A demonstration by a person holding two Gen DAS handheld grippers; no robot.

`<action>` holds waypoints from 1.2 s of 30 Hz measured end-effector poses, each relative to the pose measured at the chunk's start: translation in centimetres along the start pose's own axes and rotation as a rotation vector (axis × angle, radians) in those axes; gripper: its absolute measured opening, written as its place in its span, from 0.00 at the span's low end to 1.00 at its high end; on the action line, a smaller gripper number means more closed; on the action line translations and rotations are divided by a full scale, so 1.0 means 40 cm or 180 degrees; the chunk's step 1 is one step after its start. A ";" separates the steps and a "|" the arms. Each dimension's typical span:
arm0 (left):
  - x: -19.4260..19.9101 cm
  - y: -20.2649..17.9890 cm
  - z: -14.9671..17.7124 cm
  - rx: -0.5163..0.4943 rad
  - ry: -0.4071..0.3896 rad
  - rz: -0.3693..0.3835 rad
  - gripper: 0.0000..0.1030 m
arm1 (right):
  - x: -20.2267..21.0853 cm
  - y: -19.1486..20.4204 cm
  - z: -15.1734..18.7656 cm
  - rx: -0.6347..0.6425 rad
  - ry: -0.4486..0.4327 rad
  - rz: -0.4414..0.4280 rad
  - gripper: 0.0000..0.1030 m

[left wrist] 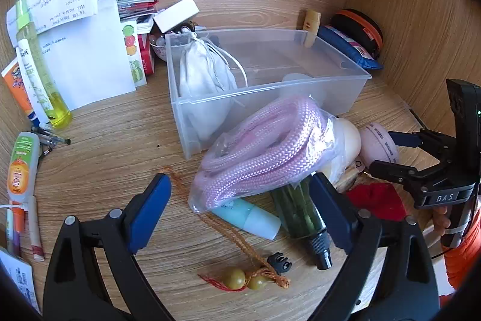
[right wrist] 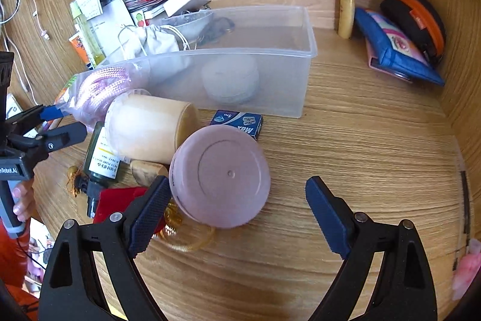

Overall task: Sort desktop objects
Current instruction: 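Grasp the pink rope bag with the left gripper while the right gripper grasps the pink lidded jar, then lift the pink rope bag and the pink jar and carry both over the clear box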

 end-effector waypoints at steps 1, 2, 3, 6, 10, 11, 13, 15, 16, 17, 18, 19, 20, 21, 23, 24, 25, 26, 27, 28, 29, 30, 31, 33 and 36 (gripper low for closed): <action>-0.010 -0.002 0.000 0.0031 0.0044 0.0046 0.91 | -0.005 0.000 0.001 -0.0017 0.0029 -0.0018 0.87; -0.020 -0.002 0.000 0.0067 0.0085 0.0079 0.91 | -0.009 0.000 0.001 -0.0040 0.0052 -0.0050 0.87; -0.029 -0.003 0.000 0.0097 0.0110 0.0098 0.91 | -0.008 0.001 0.000 -0.0053 0.0048 -0.0070 0.87; -0.051 0.001 -0.007 0.0143 0.0125 0.0082 0.91 | -0.003 0.002 -0.005 -0.0016 -0.0017 -0.0033 0.87; -0.058 0.008 -0.018 0.0214 0.0073 0.0125 0.91 | -0.005 0.002 -0.010 -0.0046 -0.0028 -0.0015 0.86; -0.057 0.011 -0.022 0.0214 0.0046 0.0139 0.91 | -0.008 0.003 -0.010 -0.0046 -0.0011 -0.0021 0.86; -0.053 0.015 -0.031 0.0183 -0.0020 0.0141 0.91 | -0.012 0.005 -0.013 -0.0043 0.0012 -0.0046 0.86; -0.050 0.018 -0.036 0.0175 -0.0067 0.0113 0.91 | -0.018 0.008 -0.014 -0.0021 0.0043 -0.0045 0.86; -0.050 0.018 -0.038 0.0171 -0.0065 0.0126 0.90 | -0.021 0.010 -0.012 -0.0012 0.0066 -0.0044 0.83; -0.051 0.017 -0.039 0.0170 -0.0067 0.0140 0.85 | -0.025 0.012 -0.011 -0.0002 0.0096 -0.0053 0.82; -0.052 0.012 -0.041 0.0160 -0.0066 0.0165 0.77 | -0.029 0.015 -0.010 0.0005 0.0125 -0.0065 0.77; -0.052 0.007 -0.043 0.0134 -0.0068 0.0181 0.73 | -0.034 0.016 -0.008 -0.0004 0.0152 -0.0084 0.73; -0.051 0.000 -0.044 0.0092 -0.0081 0.0190 0.69 | -0.034 0.018 -0.010 0.0009 0.0133 -0.0069 0.72; -0.050 -0.006 -0.045 0.0041 -0.0109 0.0189 0.65 | -0.035 0.020 -0.010 0.0013 0.0132 -0.0067 0.70; -0.053 -0.022 -0.043 -0.0067 -0.0156 0.0155 0.56 | -0.033 0.023 -0.009 0.0038 0.0121 -0.0073 0.65; -0.055 -0.028 -0.042 -0.0113 -0.0165 0.0126 0.51 | -0.033 0.026 -0.008 0.0047 0.0113 -0.0085 0.61; -0.057 -0.033 -0.043 -0.0137 -0.0183 0.0117 0.51 | -0.034 0.026 -0.007 0.0057 0.0105 -0.0069 0.61; -0.059 -0.037 -0.044 -0.0147 -0.0197 0.0138 0.48 | -0.035 0.027 -0.007 0.0069 0.0098 -0.0055 0.61; -0.059 -0.039 -0.046 -0.0132 -0.0223 0.0170 0.47 | -0.036 0.028 -0.006 0.0084 0.0093 -0.0046 0.61; -0.060 -0.040 -0.049 -0.0113 -0.0251 0.0209 0.46 | -0.037 0.029 -0.006 0.0095 0.0092 -0.0046 0.61; -0.062 -0.040 -0.050 -0.0105 -0.0267 0.0217 0.44 | -0.038 0.030 -0.006 0.0104 0.0092 -0.0057 0.61; -0.062 -0.040 -0.050 -0.0106 -0.0282 0.0213 0.43 | -0.037 0.032 -0.007 0.0112 0.0086 -0.0075 0.61; -0.059 -0.040 -0.051 -0.0127 -0.0310 0.0198 0.41 | -0.035 0.032 -0.007 0.0118 0.0068 -0.0078 0.61; -0.048 -0.040 -0.055 -0.0161 -0.0383 0.0156 0.35 | -0.030 0.029 -0.008 0.0129 0.0019 -0.0058 0.61; -0.040 -0.036 -0.062 -0.0128 -0.0429 0.0166 0.31 | -0.026 0.023 -0.008 0.0082 0.0013 -0.0079 0.61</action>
Point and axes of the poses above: each gripper's, at about its wrist camera, not at the fingertips, and x roughly against the way its jaws point, y to its left, z to its underside, the point moved 6 cm from there along -x, roughly the way its jaws point, and after that the axes turned 12 degrees about -y, right-handed, at the moved point
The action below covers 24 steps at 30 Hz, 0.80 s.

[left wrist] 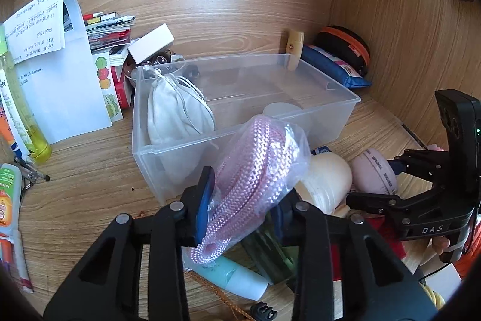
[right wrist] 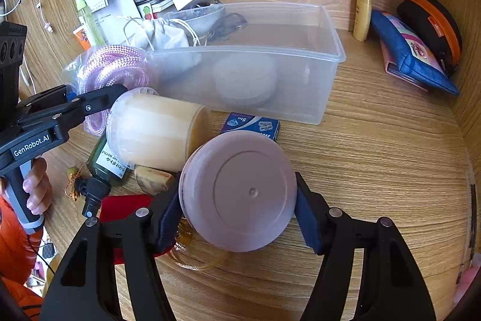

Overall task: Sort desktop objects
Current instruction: 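Lift the pink rope bag and the pink jar and carry both over the clear box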

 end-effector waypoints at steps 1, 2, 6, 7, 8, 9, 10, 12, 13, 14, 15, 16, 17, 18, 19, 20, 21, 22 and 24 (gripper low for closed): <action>0.001 0.001 -0.003 0.0018 -0.0008 0.0002 0.30 | 0.000 -0.003 -0.001 -0.0044 0.0009 -0.0023 0.61; 0.002 0.003 -0.006 0.0029 -0.0014 0.0001 0.29 | 0.000 -0.006 -0.002 -0.0082 0.0017 -0.0039 0.61; 0.021 0.004 -0.028 0.0025 -0.0094 -0.0015 0.19 | 0.022 -0.015 -0.025 -0.0160 -0.0086 -0.0028 0.61; 0.029 0.006 -0.034 0.0029 -0.0122 -0.0012 0.18 | 0.031 -0.013 -0.033 -0.0158 -0.0113 -0.0034 0.61; 0.035 0.008 -0.040 0.0036 -0.0141 -0.0002 0.18 | 0.040 -0.013 -0.042 -0.0158 -0.0154 -0.0031 0.61; 0.039 0.010 -0.044 0.0039 -0.0148 -0.0020 0.17 | 0.050 -0.011 -0.050 -0.0131 -0.0190 -0.0022 0.61; 0.044 0.012 -0.049 0.0021 -0.0165 -0.0042 0.17 | 0.056 -0.009 -0.057 -0.0112 -0.0217 -0.0011 0.61; 0.054 0.019 -0.058 -0.0010 -0.0209 -0.0098 0.17 | 0.070 -0.003 -0.068 -0.0064 -0.0269 0.0012 0.61; 0.060 0.023 -0.063 -0.0011 -0.0238 -0.0120 0.17 | 0.076 -0.001 -0.072 -0.0040 -0.0287 0.0016 0.61; 0.066 0.026 -0.069 -0.0008 -0.0264 -0.0135 0.17 | 0.081 0.002 -0.077 -0.0017 -0.0305 0.0021 0.61; 0.074 0.030 -0.074 0.0005 -0.0294 -0.0139 0.17 | 0.085 0.002 -0.081 -0.0009 -0.0322 0.0018 0.61; 0.081 0.033 -0.080 0.0025 -0.0321 -0.0140 0.17 | 0.090 0.003 -0.084 0.0001 -0.0337 0.0009 0.61; 0.088 0.036 -0.086 0.0045 -0.0346 -0.0142 0.17 | 0.093 0.004 -0.088 0.0008 -0.0354 0.0000 0.61; 0.096 0.040 -0.092 0.0062 -0.0374 -0.0145 0.17 | 0.096 0.006 -0.094 0.0023 -0.0369 -0.0005 0.61; 0.102 0.043 -0.099 0.0079 -0.0395 -0.0149 0.17 | 0.099 0.007 -0.099 0.0038 -0.0387 -0.0009 0.61; 0.109 0.045 -0.106 0.0081 -0.0410 -0.0143 0.17 | 0.102 0.008 -0.106 0.0046 -0.0406 -0.0018 0.61; 0.116 0.047 -0.111 0.0084 -0.0425 -0.0157 0.17 | 0.100 0.010 -0.113 0.0056 -0.0413 -0.0031 0.61; 0.123 0.048 -0.116 0.0081 -0.0437 -0.0183 0.17 | 0.100 0.011 -0.120 0.0053 -0.0427 -0.0050 0.61; 0.136 0.051 -0.126 0.0063 -0.0465 -0.0222 0.17 | 0.100 0.012 -0.134 0.0050 -0.0457 -0.0078 0.61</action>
Point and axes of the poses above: each gripper's, at about its wrist camera, not at the fingertips, and x roughly against the way its jaws point, y to its left, z to its underside, the point moved 6 cm from there along -x, roughly the way its jaws point, and after that the axes turned 12 degrees about -y, right-handed, at the moved point
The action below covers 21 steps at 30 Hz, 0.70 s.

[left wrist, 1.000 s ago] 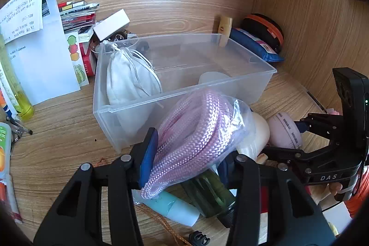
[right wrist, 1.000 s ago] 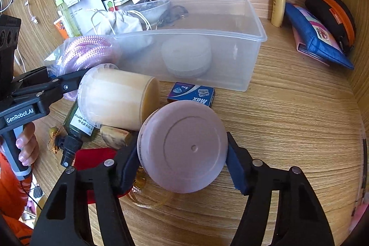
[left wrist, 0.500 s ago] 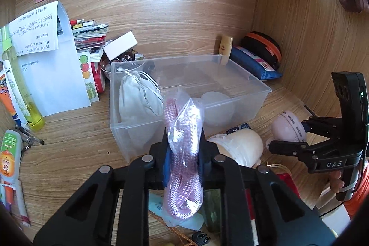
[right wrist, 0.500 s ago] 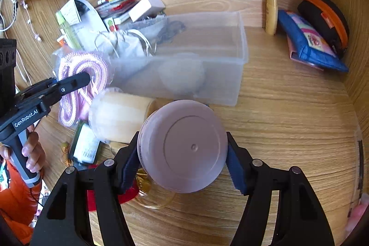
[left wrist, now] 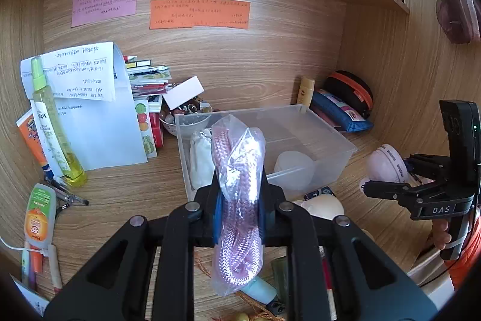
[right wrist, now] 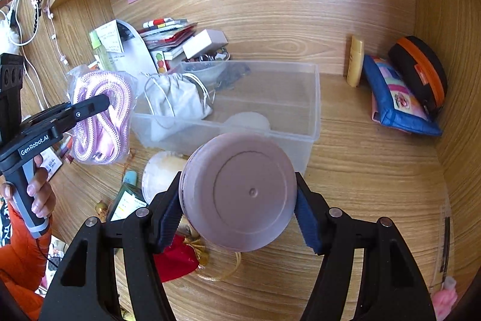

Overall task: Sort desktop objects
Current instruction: 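Lift the pink rope bag and the pink jar and carry both over the clear box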

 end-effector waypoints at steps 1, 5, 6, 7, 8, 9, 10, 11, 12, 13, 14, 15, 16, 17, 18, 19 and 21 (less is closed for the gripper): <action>0.006 0.001 -0.006 -0.0011 -0.0019 -0.0010 0.17 | -0.001 0.000 -0.006 -0.0006 -0.0021 -0.0016 0.61; 0.027 0.012 -0.034 0.0005 -0.0093 -0.0061 0.17 | 0.002 -0.003 -0.038 -0.0023 -0.0145 -0.0069 0.61; 0.029 0.015 -0.041 0.0013 -0.0100 -0.0069 0.17 | 0.003 -0.004 -0.046 -0.0024 -0.0177 -0.0073 0.61; 0.029 0.019 -0.049 0.0025 -0.0110 -0.0078 0.17 | 0.005 -0.006 -0.054 -0.0017 -0.0207 -0.0074 0.61; 0.027 0.021 -0.056 0.0038 -0.0117 -0.0081 0.17 | 0.006 -0.007 -0.063 -0.0015 -0.0236 -0.0079 0.61; 0.027 0.022 -0.062 0.0054 -0.0125 -0.0079 0.17 | 0.007 -0.009 -0.071 -0.0005 -0.0253 -0.0088 0.61; 0.024 0.024 -0.068 0.0080 -0.0134 -0.0070 0.17 | 0.006 -0.011 -0.079 -0.0003 -0.0264 -0.0090 0.61; 0.020 0.025 -0.073 0.0103 -0.0139 -0.0049 0.17 | 0.004 -0.014 -0.088 0.0004 -0.0274 -0.0088 0.61; 0.015 0.024 -0.078 0.0118 -0.0140 -0.0022 0.17 | 0.002 -0.018 -0.097 0.0008 -0.0284 -0.0086 0.61; 0.009 0.022 -0.081 0.0130 -0.0144 -0.0004 0.17 | 0.001 -0.021 -0.104 0.0007 -0.0290 -0.0085 0.61; 0.000 0.020 -0.084 0.0124 -0.0140 0.0016 0.17 | -0.002 -0.024 -0.112 0.0009 -0.0294 -0.0081 0.61; -0.010 0.017 -0.085 0.0125 -0.0134 0.0030 0.17 | -0.005 -0.027 -0.120 0.0006 -0.0305 -0.0080 0.61; -0.022 0.015 -0.085 0.0121 -0.0109 0.0050 0.17 | -0.009 -0.030 -0.127 0.0016 -0.0308 -0.0080 0.61; -0.036 0.013 -0.084 0.0128 -0.0076 0.0069 0.17 | -0.012 -0.031 -0.134 0.0028 -0.0320 -0.0074 0.61; -0.050 0.011 -0.084 0.0131 -0.0042 0.0085 0.17 | -0.016 -0.034 -0.142 0.0043 -0.0337 -0.0055 0.61; -0.064 0.010 -0.083 0.0129 -0.0013 0.0098 0.17 | -0.020 -0.037 -0.148 0.0061 -0.0353 -0.0036 0.61; -0.091 0.007 -0.087 0.0108 0.0026 0.0116 0.17 | -0.030 -0.043 -0.160 0.0068 -0.0369 -0.0031 0.61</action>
Point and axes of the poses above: each gripper's, at about its wrist camera, not at the fingertips, and x roughly against the way its jaws point, y to its left, z to its underside, the point moved 6 cm from there along -x, roughly the way its jaws point, and after that the axes turned 12 degrees about -y, right-handed, at the moved point
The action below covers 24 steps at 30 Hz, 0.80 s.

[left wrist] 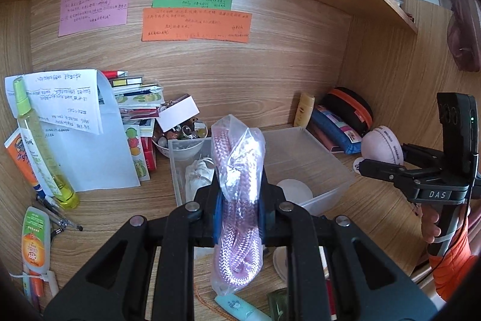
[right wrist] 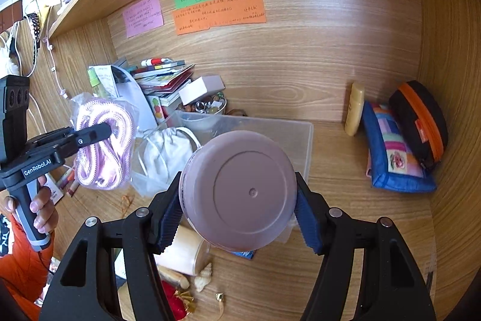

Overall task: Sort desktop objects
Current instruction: 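Lift the pink rope bag and the pink jar and carry both over the clear box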

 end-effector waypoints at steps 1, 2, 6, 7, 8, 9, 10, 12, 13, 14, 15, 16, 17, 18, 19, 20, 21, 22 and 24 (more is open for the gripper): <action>-0.013 -0.003 -0.003 -0.0019 0.0016 0.0018 0.17 | -0.008 -0.004 -0.004 -0.0011 0.0004 -0.0001 0.61; -0.026 -0.005 -0.006 -0.0028 0.0030 0.0032 0.17 | -0.017 -0.008 -0.009 -0.0019 0.0018 0.0000 0.61; -0.074 -0.021 -0.025 -0.0016 0.0092 0.0145 0.17 | -0.062 -0.015 -0.029 0.0013 0.0081 0.0009 0.61; -0.083 -0.025 -0.031 -0.0017 0.0101 0.0167 0.17 | -0.076 -0.016 -0.034 0.0036 0.0097 0.0016 0.61; -0.093 -0.028 -0.037 -0.0013 0.0110 0.0184 0.17 | -0.089 -0.017 -0.038 0.0044 0.0114 0.0016 0.61; -0.104 -0.032 -0.043 -0.0017 0.0127 0.0212 0.17 | -0.103 -0.018 -0.042 0.0050 0.0141 0.0007 0.61; -0.115 -0.035 -0.047 -0.0016 0.0141 0.0227 0.17 | -0.115 -0.017 -0.044 0.0046 0.0165 -0.0010 0.61; -0.139 -0.038 -0.053 -0.0033 0.0167 0.0225 0.17 | -0.149 -0.017 -0.047 0.0049 0.0259 -0.0048 0.61; -0.151 -0.040 -0.053 -0.0052 0.0178 0.0214 0.17 | -0.169 -0.017 -0.047 0.0073 0.0318 -0.0057 0.61; -0.165 -0.043 -0.050 -0.0076 0.0201 0.0200 0.17 | -0.189 -0.019 -0.046 0.0105 0.0371 -0.0049 0.61; -0.179 -0.045 -0.044 -0.0105 0.0240 0.0202 0.17 | -0.211 -0.021 -0.044 0.0144 0.0431 -0.0020 0.61; -0.191 -0.047 -0.036 -0.0117 0.0274 0.0191 0.17 | -0.230 -0.022 -0.040 0.0170 0.0484 -0.0001 0.61; -0.204 -0.048 -0.025 -0.0137 0.0312 0.0176 0.17 | -0.247 -0.024 -0.036 0.0179 0.0524 -0.0003 0.61; -0.214 -0.048 -0.014 -0.0158 0.0342 0.0166 0.17 | -0.261 -0.027 -0.030 0.0169 0.0547 -0.0009 0.61; -0.221 -0.047 -0.004 -0.0171 0.0366 0.0153 0.17 | -0.271 -0.029 -0.023 0.0150 0.0551 -0.0013 0.61; -0.231 -0.045 0.008 -0.0189 0.0405 0.0141 0.17 | -0.278 -0.032 -0.016 0.0131 0.0540 -0.0019 0.61; -0.240 -0.041 0.017 -0.0199 0.0445 0.0129 0.17 | -0.283 -0.035 -0.009 0.0125 0.0539 -0.0023 0.61; -0.250 -0.038 0.027 -0.0202 0.0484 0.0120 0.17 | -0.290 -0.037 -0.002 0.0145 0.0568 -0.0020 0.61; -0.268 -0.027 0.043 -0.0174 0.0564 0.0110 0.17 | -0.301 -0.037 0.013 0.0209 0.0634 -0.0058 0.61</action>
Point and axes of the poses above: each gripper's, at about its wrist camera, not at the fingertips, and x roughly against the way its jaws point, y to its left, z to its underside, the point moved 6 cm from there along -x, roughly the way its jaws point, and after that the axes turned 12 degrees about -y, right-handed, at the moved point
